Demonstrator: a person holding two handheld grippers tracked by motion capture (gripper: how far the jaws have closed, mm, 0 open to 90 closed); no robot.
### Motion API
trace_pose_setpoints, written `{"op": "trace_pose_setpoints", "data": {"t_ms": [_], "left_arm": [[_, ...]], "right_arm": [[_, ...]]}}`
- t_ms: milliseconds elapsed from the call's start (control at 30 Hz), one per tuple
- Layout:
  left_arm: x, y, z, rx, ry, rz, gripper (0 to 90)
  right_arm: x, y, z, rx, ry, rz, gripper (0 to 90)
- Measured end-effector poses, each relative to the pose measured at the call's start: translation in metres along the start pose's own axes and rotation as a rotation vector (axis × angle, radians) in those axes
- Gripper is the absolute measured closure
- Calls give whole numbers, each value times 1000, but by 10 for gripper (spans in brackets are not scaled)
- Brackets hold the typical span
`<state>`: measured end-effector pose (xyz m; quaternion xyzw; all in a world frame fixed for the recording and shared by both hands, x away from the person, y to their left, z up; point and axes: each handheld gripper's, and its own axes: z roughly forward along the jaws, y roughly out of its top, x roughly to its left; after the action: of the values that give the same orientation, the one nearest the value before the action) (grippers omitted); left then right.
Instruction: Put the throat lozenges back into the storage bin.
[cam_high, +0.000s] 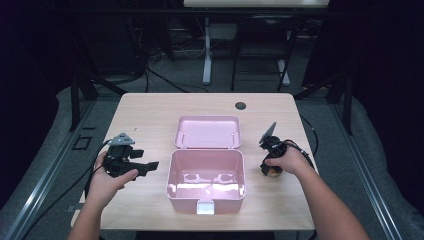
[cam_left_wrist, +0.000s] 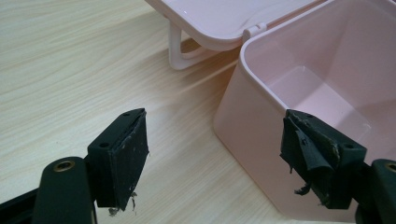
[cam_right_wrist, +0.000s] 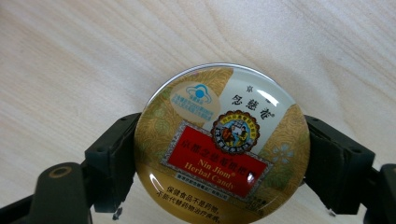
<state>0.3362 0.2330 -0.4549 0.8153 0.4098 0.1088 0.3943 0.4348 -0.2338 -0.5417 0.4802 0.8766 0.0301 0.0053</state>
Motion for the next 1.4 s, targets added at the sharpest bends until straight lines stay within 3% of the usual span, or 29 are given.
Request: {"op": "trace_pose_setpoints", "data": {"t_ms": [967,1033,1400], "left_arm": [[2,9,-2,-17,-27,6,237],[2,9,-1,-24,-26,6,238],[2,9,-4,-25,-28,5,245]], "right_arm": [[30,0,-74,-43,-12,-115,198],[34,0,-85,-46,-10,-131,198],[51,4,-108,-57,-12,-215,199]]}}
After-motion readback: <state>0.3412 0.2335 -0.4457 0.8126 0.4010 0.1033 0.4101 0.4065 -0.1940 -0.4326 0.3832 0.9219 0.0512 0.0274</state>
